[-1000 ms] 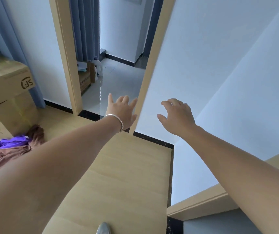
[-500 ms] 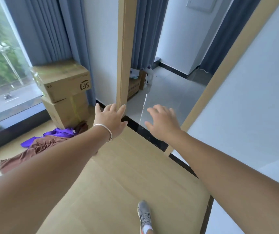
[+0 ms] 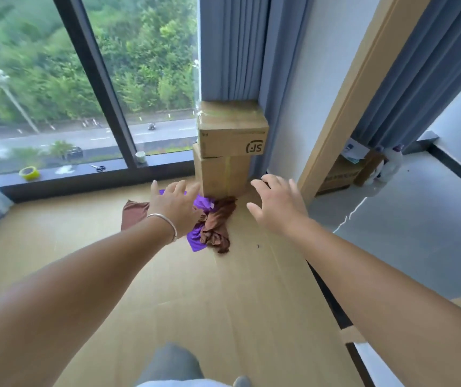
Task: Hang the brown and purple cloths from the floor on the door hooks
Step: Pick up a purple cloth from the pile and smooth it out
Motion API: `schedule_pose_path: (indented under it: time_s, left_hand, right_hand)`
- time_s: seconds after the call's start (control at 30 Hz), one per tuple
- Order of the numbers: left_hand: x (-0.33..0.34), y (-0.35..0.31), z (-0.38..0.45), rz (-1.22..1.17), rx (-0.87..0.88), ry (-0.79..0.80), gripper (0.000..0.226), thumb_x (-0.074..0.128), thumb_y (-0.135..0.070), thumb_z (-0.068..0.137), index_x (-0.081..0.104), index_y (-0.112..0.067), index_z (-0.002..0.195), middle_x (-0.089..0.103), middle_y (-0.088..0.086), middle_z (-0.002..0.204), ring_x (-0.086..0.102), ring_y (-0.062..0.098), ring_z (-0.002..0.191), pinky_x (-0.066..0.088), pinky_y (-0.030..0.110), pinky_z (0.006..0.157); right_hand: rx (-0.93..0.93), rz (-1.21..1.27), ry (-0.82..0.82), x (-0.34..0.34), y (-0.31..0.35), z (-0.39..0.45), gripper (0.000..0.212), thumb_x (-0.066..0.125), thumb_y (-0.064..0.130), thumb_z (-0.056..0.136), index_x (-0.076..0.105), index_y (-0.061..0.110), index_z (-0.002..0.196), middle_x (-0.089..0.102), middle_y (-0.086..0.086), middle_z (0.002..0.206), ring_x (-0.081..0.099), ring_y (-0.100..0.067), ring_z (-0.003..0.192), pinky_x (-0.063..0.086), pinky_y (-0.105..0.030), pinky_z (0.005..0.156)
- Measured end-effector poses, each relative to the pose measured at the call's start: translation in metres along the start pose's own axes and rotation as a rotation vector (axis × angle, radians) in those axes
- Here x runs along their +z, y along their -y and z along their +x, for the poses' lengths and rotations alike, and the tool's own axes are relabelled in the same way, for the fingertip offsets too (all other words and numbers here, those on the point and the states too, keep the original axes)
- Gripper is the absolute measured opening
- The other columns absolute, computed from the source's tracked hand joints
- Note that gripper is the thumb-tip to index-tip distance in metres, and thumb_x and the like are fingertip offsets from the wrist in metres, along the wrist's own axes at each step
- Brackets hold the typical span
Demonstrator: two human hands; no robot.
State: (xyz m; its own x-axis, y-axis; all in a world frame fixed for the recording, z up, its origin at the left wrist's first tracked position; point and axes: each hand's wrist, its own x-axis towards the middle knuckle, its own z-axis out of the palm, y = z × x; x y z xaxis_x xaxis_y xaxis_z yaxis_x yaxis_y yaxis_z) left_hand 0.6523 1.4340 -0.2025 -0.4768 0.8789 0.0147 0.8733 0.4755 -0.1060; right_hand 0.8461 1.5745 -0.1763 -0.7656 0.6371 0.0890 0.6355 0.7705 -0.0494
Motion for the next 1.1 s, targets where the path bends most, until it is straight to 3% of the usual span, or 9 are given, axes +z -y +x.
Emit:
schedule_pose_path:
  time_s: [0.4, 0.8, 1.1]
  left_hand:
    - [0.068, 0.07, 0.07, -0.001, -0.164, 0.102, 0.056, 0.033, -0.062, 0.09, 0.033, -0.033, 0.138, 0.045, 0.002, 0.137, 0.044, 0.024, 0.127, 0.016, 0.06, 0.108]
    - [0.193, 0.155, 0.202, -0.104, -0.203, 0.286, 0.062, 0.036, -0.057, 0.092, 0.026, -0.029, 0.147, 0.042, 0.005, 0.142, 0.041, 0.025, 0.131, 0.02, 0.06, 0.109]
    - [0.3, 0.149, 0.25, -0.151, -0.211, 0.403, 0.061, 0.036, -0.054, 0.093, 0.026, -0.026, 0.147, 0.041, 0.007, 0.144, 0.045, 0.028, 0.128, 0.018, 0.061, 0.111]
  right_hand:
    - [-0.189, 0.067, 0.072, 0.066, 0.037, 0.128, 0.048, 0.051, 0.046, 0.091, 0.047, 0.023, 0.133, 0.045, -0.001, 0.134, 0.038, -0.022, 0.128, 0.019, -0.049, 0.114]
    - [-0.17, -0.01, 0.338, 0.181, 0.061, 0.282, 0.052, 0.05, 0.046, 0.092, 0.043, 0.024, 0.139, 0.043, -0.003, 0.139, 0.036, -0.023, 0.132, 0.019, -0.048, 0.115]
    - [-0.227, 0.041, 0.473, 0.307, 0.062, 0.328, 0.046, 0.054, 0.042, 0.089, 0.05, 0.021, 0.13, 0.048, -0.005, 0.131, 0.042, -0.025, 0.125, 0.023, -0.048, 0.111]
